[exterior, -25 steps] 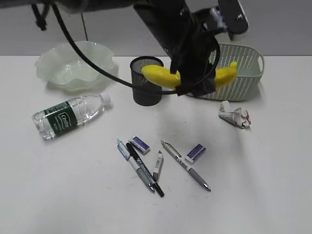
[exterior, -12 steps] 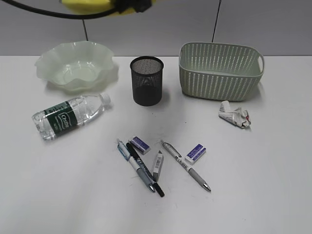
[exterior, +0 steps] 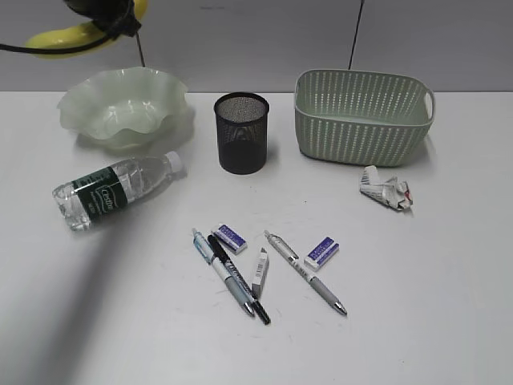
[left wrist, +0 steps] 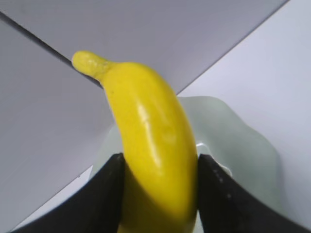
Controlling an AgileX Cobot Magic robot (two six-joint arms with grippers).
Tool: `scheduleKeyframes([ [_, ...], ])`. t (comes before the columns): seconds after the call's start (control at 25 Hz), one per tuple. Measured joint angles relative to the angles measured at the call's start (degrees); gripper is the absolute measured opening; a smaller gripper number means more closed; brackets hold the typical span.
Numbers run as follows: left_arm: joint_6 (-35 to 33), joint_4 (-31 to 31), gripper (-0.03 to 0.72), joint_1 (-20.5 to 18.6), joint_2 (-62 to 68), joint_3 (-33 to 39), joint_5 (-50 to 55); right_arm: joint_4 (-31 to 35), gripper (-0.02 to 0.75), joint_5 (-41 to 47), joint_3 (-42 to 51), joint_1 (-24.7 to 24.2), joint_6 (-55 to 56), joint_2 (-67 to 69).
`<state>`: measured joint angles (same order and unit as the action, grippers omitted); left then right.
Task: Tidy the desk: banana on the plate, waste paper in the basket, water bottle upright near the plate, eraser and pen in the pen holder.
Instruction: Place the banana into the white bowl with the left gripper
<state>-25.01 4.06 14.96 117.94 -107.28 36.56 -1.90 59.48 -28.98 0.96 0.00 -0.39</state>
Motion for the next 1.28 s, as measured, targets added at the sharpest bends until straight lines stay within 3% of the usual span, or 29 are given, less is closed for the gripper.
scheduleKeyframes([
  [0.36,0.00,-2.82,0.337,-2.15,14.27,0.00,-17.18,0.00,0.454,0.00,0.00,0.00,0.00,-0.04],
  [0.88,0.00,-5.45,0.372,-2.15,15.56,0.06,-8.62,0.00,0.454,0.00,0.00,0.00,0.00,-0.04],
  [1.28,0.05,-8.20,0.379,-1.00,6.73,0.06,-5.02,0.00,0.454,0.00,0.00,0.00,0.00,-0.04],
])
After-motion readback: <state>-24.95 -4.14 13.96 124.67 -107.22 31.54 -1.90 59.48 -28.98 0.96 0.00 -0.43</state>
